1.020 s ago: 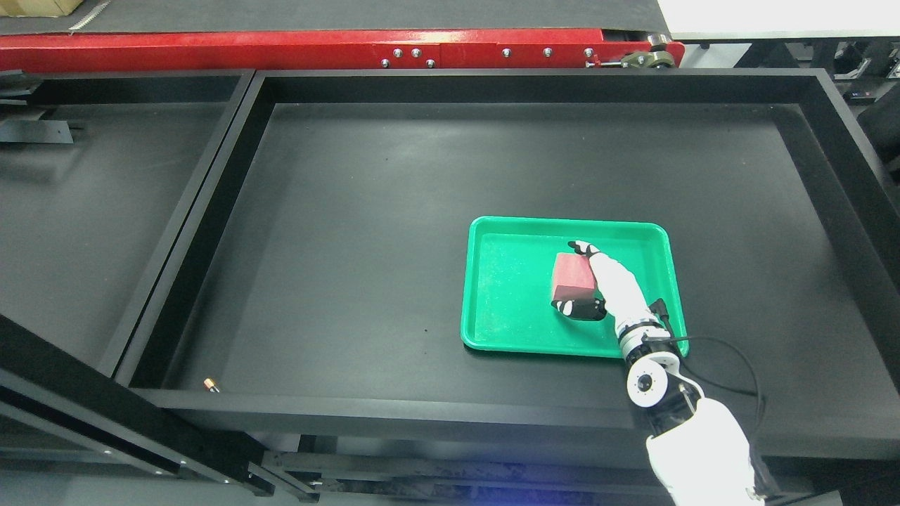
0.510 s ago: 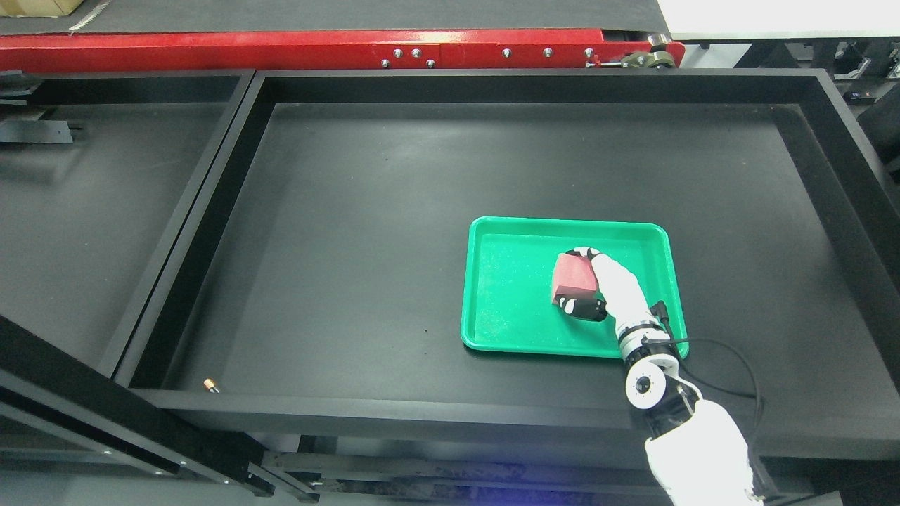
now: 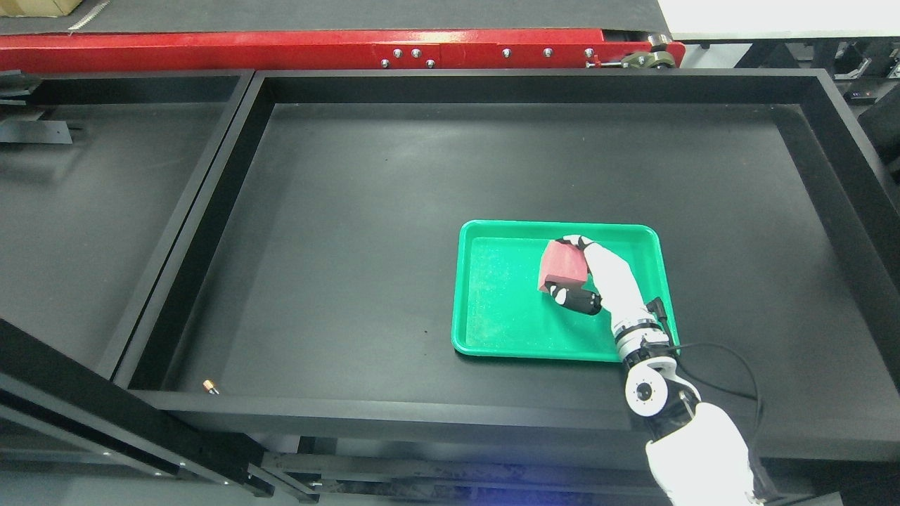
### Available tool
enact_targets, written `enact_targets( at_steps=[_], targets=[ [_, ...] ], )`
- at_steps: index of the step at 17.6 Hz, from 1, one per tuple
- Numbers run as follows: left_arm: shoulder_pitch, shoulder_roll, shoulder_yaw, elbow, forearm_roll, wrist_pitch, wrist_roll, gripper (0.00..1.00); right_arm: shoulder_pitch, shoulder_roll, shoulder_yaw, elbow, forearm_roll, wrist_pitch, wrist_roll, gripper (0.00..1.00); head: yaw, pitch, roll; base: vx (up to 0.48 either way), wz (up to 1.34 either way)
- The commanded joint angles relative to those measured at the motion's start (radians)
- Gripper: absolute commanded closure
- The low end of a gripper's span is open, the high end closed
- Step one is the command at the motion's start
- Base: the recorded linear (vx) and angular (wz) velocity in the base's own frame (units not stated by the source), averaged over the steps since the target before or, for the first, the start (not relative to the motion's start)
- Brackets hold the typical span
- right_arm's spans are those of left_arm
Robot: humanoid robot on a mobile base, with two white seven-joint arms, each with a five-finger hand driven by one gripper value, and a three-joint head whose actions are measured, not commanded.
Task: Pick pink block from left shelf to tray
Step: 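Lift the pink block up out of the green tray with the right hand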
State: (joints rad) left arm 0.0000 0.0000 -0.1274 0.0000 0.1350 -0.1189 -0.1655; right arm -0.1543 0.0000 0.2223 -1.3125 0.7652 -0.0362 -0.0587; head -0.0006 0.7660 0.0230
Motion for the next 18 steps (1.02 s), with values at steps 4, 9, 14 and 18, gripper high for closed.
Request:
enact_targets(
  at_steps=[4,9,14,18],
  targets=[
    [0.020,0.017,0.000,-0.017,0.000,0.001,0.000,0.00,0.080,-0.017,-0.164,-0.123,-0.015,-0.388,-0.210,0.95,0.0000,0.000,0.000,0.000,0.00],
    [0.020,0.017,0.000,-0.017,0.000,0.001,0.000,0.00,0.120,-0.017,-0.198,-0.183,-0.145,-0.468,-0.248,0.95,0.0000,0.000,0.000,0.000,0.00],
    [0.020,0.017,0.000,-0.017,0.000,0.001,0.000,0.00,0.125,-0.017,-0.196,-0.197,-0.149,-0.468,-0.254,0.95,0.0000,0.000,0.000,-0.006,0.00],
    [0.020,0.017,0.000,-0.017,0.000,0.001,0.000,0.00,0.125,-0.017,-0.195,-0.197,-0.149,-0.468,-0.254,0.95,0.0000,0.000,0.000,-0.046,0.04]
  ],
)
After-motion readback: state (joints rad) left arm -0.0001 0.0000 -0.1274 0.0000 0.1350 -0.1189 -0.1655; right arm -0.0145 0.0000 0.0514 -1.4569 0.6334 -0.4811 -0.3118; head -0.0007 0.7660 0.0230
